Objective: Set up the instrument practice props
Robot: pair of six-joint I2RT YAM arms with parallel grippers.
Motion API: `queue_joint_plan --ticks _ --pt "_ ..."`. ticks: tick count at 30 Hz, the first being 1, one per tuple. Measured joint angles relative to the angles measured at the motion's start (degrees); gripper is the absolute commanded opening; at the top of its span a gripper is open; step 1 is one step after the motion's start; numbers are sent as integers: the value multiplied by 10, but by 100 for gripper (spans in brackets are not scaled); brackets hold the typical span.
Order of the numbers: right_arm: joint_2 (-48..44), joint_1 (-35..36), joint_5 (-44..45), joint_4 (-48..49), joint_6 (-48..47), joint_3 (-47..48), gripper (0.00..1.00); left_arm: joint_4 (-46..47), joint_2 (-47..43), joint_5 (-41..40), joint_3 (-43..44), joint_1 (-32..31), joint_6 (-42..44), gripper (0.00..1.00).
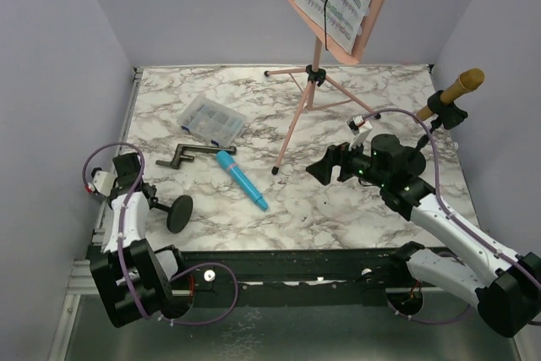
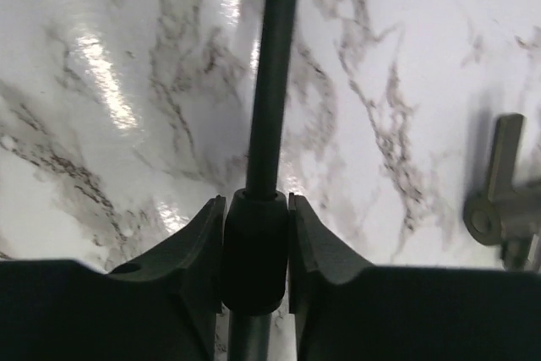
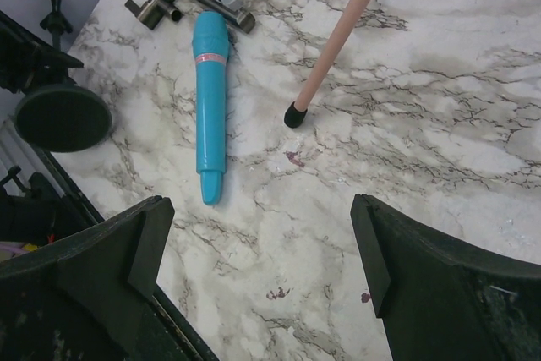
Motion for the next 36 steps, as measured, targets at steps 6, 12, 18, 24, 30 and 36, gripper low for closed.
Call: queue_joint_plan --ticks 6,12,18,24,30,36 --pt "13 0 0 0 0 0 100 -10 -58 -7 14 -46 7 0" --pt "15 0 11 -14 -11 0 100 -7 -85 -61 95 -171 21 0" --pt "-21 0 37 -40 -14 5 100 104 -120 -44 115 -424 83 0" --pt "-36 0 -20 -45 -12 51 100 273 -87 133 96 -592 208 0" --pt "-38 -2 -154 28 28 38 100 472 42 384 91 -620 273 0" --pt "-43 -19 -198 166 148 11 78 657 127 528 72 -640 251 0"
